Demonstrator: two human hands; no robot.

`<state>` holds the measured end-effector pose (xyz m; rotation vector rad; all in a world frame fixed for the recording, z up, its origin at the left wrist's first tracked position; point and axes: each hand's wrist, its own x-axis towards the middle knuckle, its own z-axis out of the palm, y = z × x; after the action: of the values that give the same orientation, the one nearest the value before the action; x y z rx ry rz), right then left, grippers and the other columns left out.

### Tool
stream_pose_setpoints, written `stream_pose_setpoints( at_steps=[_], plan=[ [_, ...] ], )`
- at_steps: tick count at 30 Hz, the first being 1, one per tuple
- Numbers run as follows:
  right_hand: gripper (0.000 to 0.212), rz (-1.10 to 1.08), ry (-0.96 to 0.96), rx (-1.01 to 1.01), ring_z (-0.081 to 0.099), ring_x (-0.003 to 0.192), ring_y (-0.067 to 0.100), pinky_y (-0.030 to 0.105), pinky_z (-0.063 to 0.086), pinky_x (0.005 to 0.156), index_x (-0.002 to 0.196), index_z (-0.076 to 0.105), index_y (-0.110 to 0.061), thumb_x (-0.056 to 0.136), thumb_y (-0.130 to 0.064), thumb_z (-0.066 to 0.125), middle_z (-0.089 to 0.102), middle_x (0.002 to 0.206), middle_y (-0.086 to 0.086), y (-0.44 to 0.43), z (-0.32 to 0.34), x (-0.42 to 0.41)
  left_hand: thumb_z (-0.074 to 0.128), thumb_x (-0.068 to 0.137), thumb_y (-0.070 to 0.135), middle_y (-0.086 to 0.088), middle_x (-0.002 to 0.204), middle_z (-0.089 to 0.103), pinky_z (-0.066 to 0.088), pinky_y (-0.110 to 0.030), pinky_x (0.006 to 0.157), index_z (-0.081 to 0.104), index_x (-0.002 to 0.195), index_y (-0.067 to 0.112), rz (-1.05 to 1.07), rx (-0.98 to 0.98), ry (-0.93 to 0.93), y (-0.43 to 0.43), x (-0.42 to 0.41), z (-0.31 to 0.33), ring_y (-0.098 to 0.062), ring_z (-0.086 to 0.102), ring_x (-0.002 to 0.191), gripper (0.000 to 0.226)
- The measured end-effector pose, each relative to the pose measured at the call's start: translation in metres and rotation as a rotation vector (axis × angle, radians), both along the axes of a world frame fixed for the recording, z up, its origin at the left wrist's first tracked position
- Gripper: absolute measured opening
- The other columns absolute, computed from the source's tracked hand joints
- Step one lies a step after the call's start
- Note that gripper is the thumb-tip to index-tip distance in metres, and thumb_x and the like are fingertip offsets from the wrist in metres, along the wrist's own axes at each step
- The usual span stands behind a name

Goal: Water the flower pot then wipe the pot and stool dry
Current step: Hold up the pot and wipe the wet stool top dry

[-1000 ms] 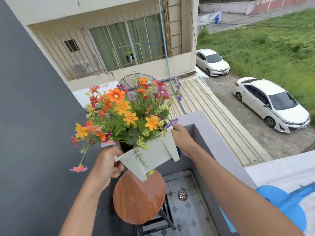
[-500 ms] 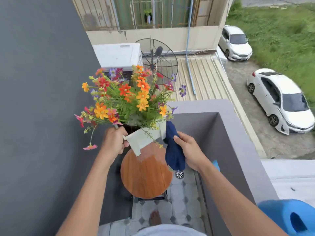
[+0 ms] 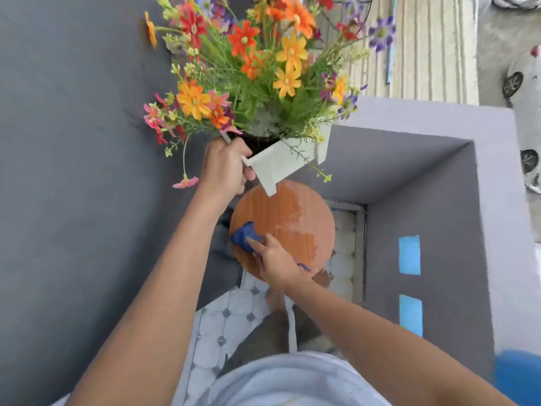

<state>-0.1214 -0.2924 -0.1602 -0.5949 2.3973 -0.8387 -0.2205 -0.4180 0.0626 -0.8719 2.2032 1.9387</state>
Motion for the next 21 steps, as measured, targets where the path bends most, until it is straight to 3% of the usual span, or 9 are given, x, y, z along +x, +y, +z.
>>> stream_pose_setpoints(
  at_steps=[5, 10, 15, 21],
  plan=[
    [0.061, 0.249, 0.253, 0.265, 0.054, 0.099, 0.036, 0.045, 0.048, 0.077, 0.138, 0.050, -0.026, 0.082, -0.042, 0.068, 0.056, 0.115, 0.015, -0.020, -0.054, 0.028, 0.043, 0.078, 0.011, -0.017, 0.052, 0.048, 0.016, -0.018, 0.040, 0.045, 0.062, 0.004, 0.056, 0.038, -0.029, -0.008, -0.004, -0.018, -0.013, 0.022, 0.029, 0.018],
    [0.044, 0.122, 0.390, 0.236, 0.050, 0.108, 0.034, 0.047, 0.041, 0.081, 0.136, 0.051, -0.036, 0.094, -0.046, 0.054, 0.055, 0.127, 0.009, 0.011, -0.059, 0.003, 0.044, 0.083, 0.008, -0.007, 0.039, 0.048, 0.013, -0.018, 0.041, 0.042, 0.058, 0.008, 0.119, 0.047, -0.033, -0.011, -0.001, -0.027, -0.014, 0.021, 0.031, 0.026],
    [0.045, -0.274, 0.347, 0.376, 0.047, 0.110, 0.038, 0.050, 0.046, 0.089, 0.138, 0.052, -0.036, 0.094, -0.030, 0.057, 0.052, 0.123, 0.011, 0.081, -0.064, -0.074, 0.045, 0.083, 0.007, -0.006, 0.039, 0.049, 0.011, -0.021, 0.043, 0.041, 0.058, 0.009, 0.155, 0.047, -0.033, -0.012, -0.003, -0.027, -0.013, 0.021, 0.030, 0.025],
    [0.044, -0.225, 0.232, 0.345, 0.060, 0.081, 0.041, 0.041, 0.053, 0.069, 0.134, 0.056, -0.021, 0.091, -0.013, 0.052, 0.051, 0.111, 0.018, 0.099, -0.051, -0.116, 0.044, 0.081, 0.009, -0.009, 0.042, 0.050, 0.012, -0.022, 0.042, 0.041, 0.058, 0.009, 0.138, 0.054, 0.004, -0.010, -0.014, -0.026, -0.014, 0.021, 0.032, 0.022]
  ],
)
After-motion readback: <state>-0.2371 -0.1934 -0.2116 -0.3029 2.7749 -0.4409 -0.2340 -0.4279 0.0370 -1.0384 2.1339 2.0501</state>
